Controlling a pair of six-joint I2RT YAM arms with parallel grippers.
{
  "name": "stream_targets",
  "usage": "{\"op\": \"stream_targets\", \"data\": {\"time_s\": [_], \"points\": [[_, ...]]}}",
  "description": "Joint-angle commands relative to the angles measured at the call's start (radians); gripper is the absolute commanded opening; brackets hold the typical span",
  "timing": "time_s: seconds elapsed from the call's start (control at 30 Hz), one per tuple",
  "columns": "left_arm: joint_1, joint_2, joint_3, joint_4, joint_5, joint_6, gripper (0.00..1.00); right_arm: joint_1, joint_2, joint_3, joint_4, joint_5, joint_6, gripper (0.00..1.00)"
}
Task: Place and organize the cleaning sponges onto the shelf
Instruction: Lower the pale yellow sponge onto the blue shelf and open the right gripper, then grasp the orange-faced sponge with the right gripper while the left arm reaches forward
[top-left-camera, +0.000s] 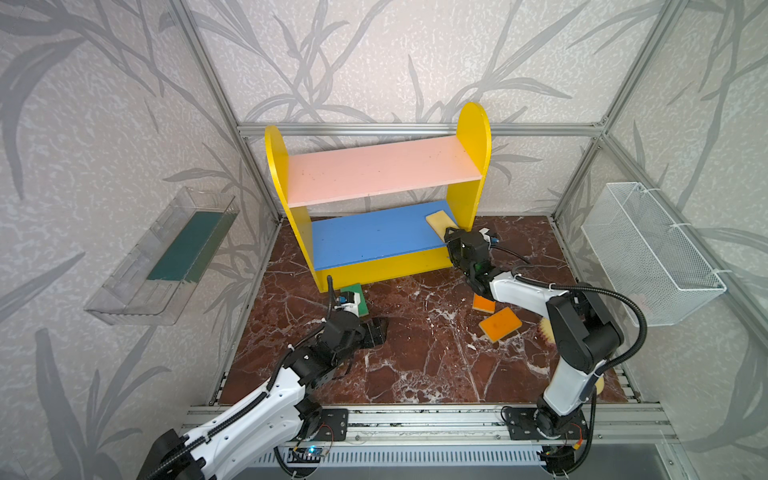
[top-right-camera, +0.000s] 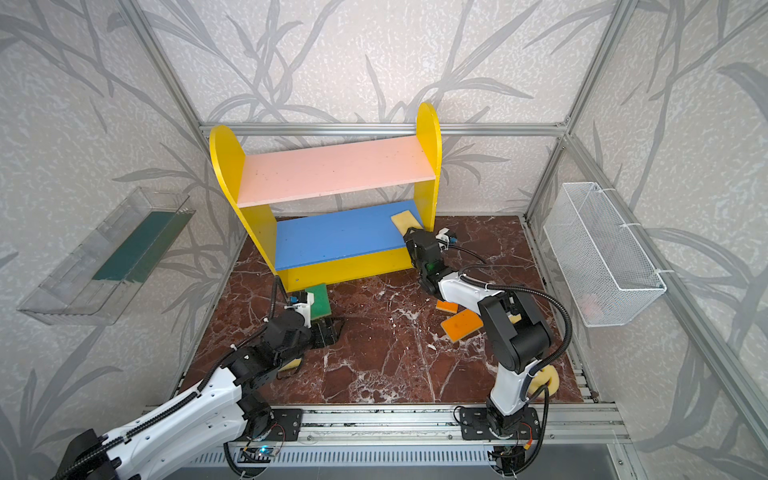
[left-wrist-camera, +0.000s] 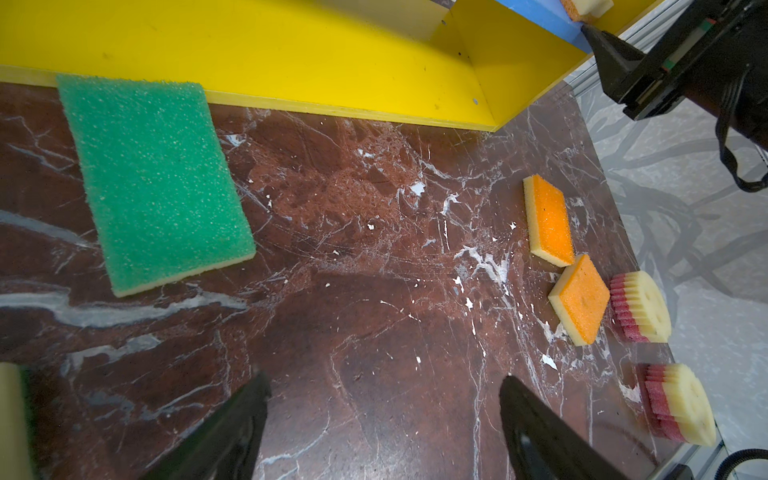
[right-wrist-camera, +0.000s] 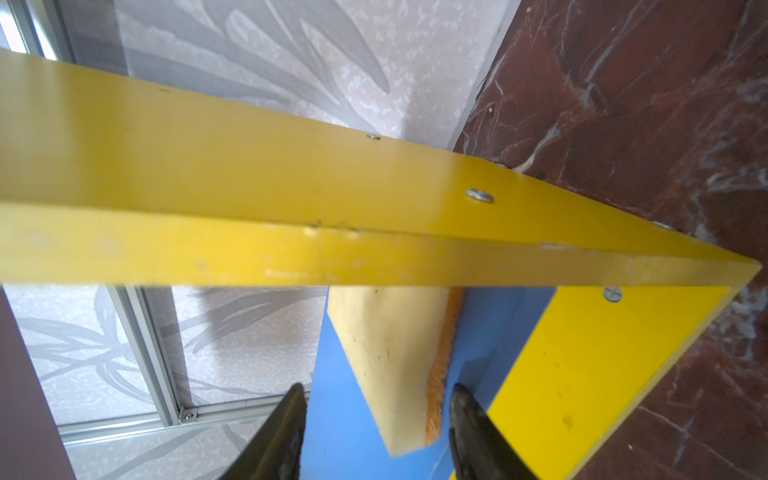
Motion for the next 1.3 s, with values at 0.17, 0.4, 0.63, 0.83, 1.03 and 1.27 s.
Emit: {"op": "stream_targets", "data": {"time_s": [0.17, 0.4, 0.63, 0.83, 1.03, 1.27], "points": [[-0.097, 0.016, 0.097, -0.103, -0.146, 0.077, 0.89, -0.008, -0.207, -0.205, 0.052, -0.072, -0.053, 0.66], [-0.233, 0.185, 0.165, -0.079, -0.227, 0.061, 0.90, -0.117, -0.433, -0.316, -0.214, -0.389, -0.268, 0.66], [-0.311, 0.501, 0.314, 0.061, -0.214, 0.072, 0.76, -0.393, -0.678, -0.480, -0.442, -0.729, -0.473, 0.65], [-0.347, 0.786, 0.499, 0.193, -0.161, 0.107, 0.73, -0.563, -0.716, -0.584, -0.468, -0.882, -0.533, 0.66], [-0.347, 0.978, 0.674, 0.233, -0.130, 0.124, 0.74, -0.628, -0.581, -0.533, -0.523, -0.918, -0.676, 0.66], [-0.346, 1.030, 0.703, 0.271, -0.133, 0.133, 0.79, -0.581, -0.409, -0.381, -0.669, -0.713, -0.791, 0.63]]}}
